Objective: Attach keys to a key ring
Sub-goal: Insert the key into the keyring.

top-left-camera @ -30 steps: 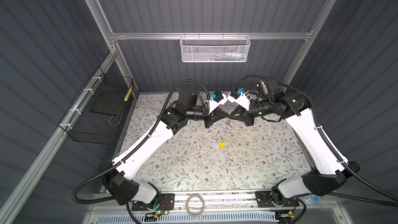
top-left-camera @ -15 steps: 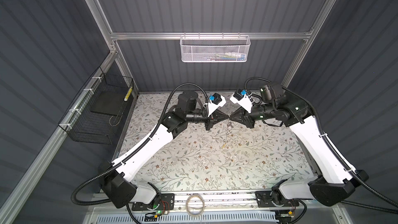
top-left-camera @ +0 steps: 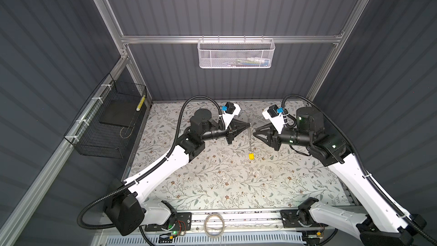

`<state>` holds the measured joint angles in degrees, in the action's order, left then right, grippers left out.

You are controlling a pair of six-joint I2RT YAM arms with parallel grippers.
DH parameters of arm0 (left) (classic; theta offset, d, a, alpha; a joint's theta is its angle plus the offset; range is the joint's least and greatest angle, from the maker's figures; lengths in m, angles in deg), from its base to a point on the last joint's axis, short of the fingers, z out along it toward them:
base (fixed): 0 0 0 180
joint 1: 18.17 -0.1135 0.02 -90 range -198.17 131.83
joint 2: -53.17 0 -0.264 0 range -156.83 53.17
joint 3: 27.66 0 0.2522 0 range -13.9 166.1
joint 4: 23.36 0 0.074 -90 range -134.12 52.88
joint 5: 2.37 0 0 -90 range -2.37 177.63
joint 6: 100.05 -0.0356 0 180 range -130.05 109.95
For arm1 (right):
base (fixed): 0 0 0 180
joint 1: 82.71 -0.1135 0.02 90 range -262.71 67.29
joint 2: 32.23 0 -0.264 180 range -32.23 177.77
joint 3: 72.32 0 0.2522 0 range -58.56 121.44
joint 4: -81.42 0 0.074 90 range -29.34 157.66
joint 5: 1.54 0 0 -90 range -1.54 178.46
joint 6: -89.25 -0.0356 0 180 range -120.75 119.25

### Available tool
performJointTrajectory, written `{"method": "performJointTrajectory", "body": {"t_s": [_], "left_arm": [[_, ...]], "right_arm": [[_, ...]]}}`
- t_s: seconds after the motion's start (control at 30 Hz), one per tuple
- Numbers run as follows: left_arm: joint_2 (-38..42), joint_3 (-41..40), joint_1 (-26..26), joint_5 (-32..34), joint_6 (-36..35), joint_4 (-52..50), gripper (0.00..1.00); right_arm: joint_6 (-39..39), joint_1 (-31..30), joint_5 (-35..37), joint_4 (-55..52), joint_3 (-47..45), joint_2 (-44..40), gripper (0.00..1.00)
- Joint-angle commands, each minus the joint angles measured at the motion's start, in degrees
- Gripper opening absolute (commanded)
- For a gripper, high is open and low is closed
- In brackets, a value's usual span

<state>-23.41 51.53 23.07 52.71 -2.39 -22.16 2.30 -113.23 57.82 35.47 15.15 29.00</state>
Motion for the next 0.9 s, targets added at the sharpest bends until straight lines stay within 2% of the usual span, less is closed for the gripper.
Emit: {"method": "performJointTrajectory", "body": {"t_s": [0.0, 0.2, 0.33, 0.67, 0.87], "left_arm": [[1.51, -1.37, 0.27, 1.16, 4.3, 7.82, 0.0], [1.78, -2.5, 0.32, 1.34, 5.82, 9.59, 0.0], [2.13, -2.84, 0.3, 1.86, 5.78, 9.91, 0.0], [2.55, -3.3, 0.34, 2.4, 5.88, 10.59, 0.0], [2.81, -4.49, 0.32, 2.08, 7.14, 12.43, 0.0]], "right_arm": [[-1.75, -0.42, 1.89, 3.88, -0.42, 0.53, 0.28], [-1.47, -0.75, 2.77, 5.99, -0.05, 1.89, 0.26], [-0.84, -0.95, 1.34, 4.85, 1.58, 3.37, 0.14], [-0.16, -2.32, -1.27, 4.19, 2.9, 6.24, 0.03], [-1.26, -2.31, -7.65, 7.52, 2.79, 7.1, 0.04]]}}
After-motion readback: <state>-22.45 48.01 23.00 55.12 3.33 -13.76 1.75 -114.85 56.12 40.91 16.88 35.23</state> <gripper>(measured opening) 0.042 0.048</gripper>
